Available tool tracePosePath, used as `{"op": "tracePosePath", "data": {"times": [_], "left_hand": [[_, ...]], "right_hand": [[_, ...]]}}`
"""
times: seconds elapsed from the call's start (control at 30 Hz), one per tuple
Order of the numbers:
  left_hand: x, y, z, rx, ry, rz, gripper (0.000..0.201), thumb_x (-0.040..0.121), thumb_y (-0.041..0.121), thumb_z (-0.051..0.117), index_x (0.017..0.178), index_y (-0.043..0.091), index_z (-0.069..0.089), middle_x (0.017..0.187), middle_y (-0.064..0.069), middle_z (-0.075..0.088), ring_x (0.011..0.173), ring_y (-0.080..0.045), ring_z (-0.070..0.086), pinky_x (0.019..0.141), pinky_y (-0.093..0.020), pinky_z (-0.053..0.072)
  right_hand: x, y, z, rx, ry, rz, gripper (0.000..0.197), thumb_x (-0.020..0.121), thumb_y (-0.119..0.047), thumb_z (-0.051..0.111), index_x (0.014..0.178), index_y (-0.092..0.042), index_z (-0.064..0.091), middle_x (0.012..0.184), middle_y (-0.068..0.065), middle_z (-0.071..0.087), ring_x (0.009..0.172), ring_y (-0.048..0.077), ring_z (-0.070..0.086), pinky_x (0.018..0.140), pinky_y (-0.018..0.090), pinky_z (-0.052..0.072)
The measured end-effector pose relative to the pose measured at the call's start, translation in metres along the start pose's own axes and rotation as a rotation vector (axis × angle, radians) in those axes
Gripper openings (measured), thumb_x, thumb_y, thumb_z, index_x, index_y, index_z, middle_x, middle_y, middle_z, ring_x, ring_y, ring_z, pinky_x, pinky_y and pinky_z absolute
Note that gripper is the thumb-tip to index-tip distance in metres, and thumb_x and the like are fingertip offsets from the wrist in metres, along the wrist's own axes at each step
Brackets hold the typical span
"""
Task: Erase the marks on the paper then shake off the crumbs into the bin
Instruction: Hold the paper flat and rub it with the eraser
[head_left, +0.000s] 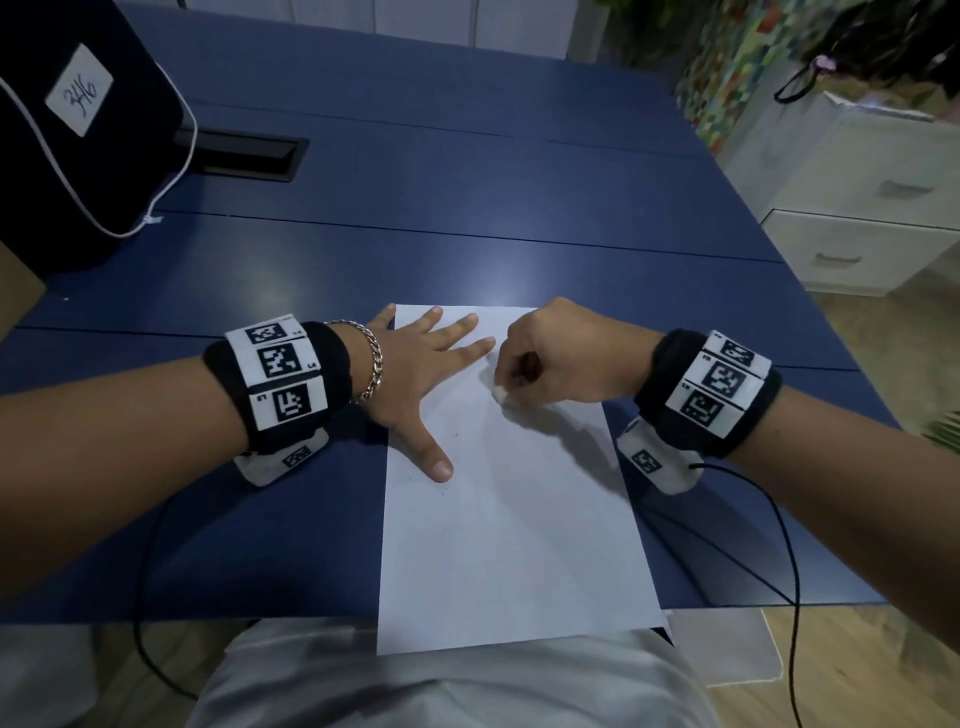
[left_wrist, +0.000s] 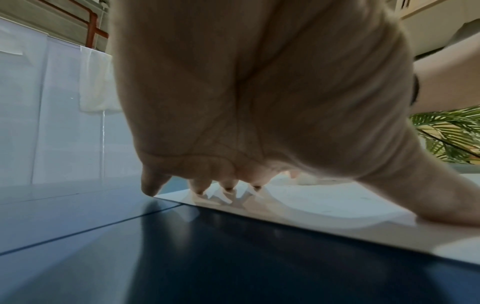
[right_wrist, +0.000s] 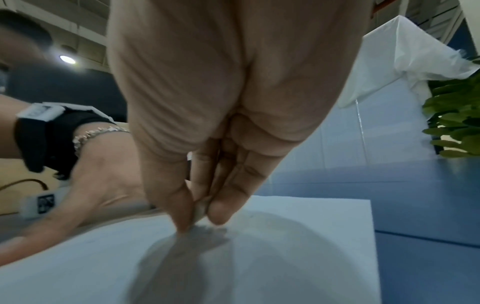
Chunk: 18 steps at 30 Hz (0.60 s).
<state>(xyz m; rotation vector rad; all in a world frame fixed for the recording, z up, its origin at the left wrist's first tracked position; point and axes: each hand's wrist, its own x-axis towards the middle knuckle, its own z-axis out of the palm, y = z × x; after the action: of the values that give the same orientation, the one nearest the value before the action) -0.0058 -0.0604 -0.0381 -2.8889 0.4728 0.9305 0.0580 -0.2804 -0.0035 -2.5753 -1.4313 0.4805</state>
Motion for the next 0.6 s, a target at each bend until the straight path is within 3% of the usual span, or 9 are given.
{"op": "tracePosePath", "data": {"times": [0.13,0.3,0.47,0.53,0.6], "left_hand": [[0.0,0.002,-0.001,0.041,-0.001,-0.006,0.159,0.042,0.105,0.06,0.153,0.044,-0.035,0.165,0.011,-0.038,0.157,-0.028,-0.026,0.12,-0.071,-0.009],[-0.001,0.002,-0.001,0.026,0.002,0.003,0.158,0.043,0.105,0.06,0.152,0.045,-0.037,0.163,0.012,-0.041,0.157,-0.028,-0.027,0.12,-0.071,-0.011],[-0.002,0.003,-0.002,0.032,0.0,0.004,0.158,0.043,0.105,0.06,0.153,0.044,-0.036,0.163,0.012,-0.04,0.156,-0.027,-0.027,0.119,-0.072,-0.011],[-0.002,0.003,-0.003,0.038,-0.01,-0.005,0.157,0.045,0.104,0.061,0.152,0.044,-0.037,0.163,0.012,-0.041,0.156,-0.027,-0.027,0.119,-0.072,-0.01],[-0.002,0.004,-0.004,0.043,-0.018,-0.009,0.157,0.045,0.104,0.061,0.152,0.044,-0.038,0.162,0.012,-0.043,0.156,-0.027,-0.028,0.119,-0.071,-0.011]], "right_hand": [[0.003,0.005,0.001,-0.039,0.099,0.046,0.012,0.085,-0.021,0.072,0.095,-0.019,0.079,0.086,-0.008,0.07,0.07,0.006,0.057,0.067,0.021,0.045],[-0.006,-0.005,0.0,0.039,-0.103,-0.005,0.01,0.085,-0.033,0.078,0.093,-0.028,0.08,0.086,-0.014,0.074,0.076,0.001,0.064,0.067,0.009,0.046],[0.004,0.004,-0.003,-0.034,0.065,0.053,0.014,0.083,-0.019,0.072,0.095,-0.019,0.079,0.086,-0.008,0.073,0.073,0.007,0.06,0.065,0.019,0.048],[-0.001,-0.003,-0.001,-0.02,-0.013,0.019,0.01,0.083,-0.023,0.074,0.092,-0.021,0.078,0.084,-0.009,0.073,0.073,0.006,0.064,0.068,0.021,0.053],[-0.006,-0.009,-0.001,0.026,-0.129,-0.008,0.01,0.084,-0.031,0.078,0.092,-0.025,0.079,0.084,-0.012,0.074,0.076,0.003,0.066,0.067,0.012,0.05]]}}
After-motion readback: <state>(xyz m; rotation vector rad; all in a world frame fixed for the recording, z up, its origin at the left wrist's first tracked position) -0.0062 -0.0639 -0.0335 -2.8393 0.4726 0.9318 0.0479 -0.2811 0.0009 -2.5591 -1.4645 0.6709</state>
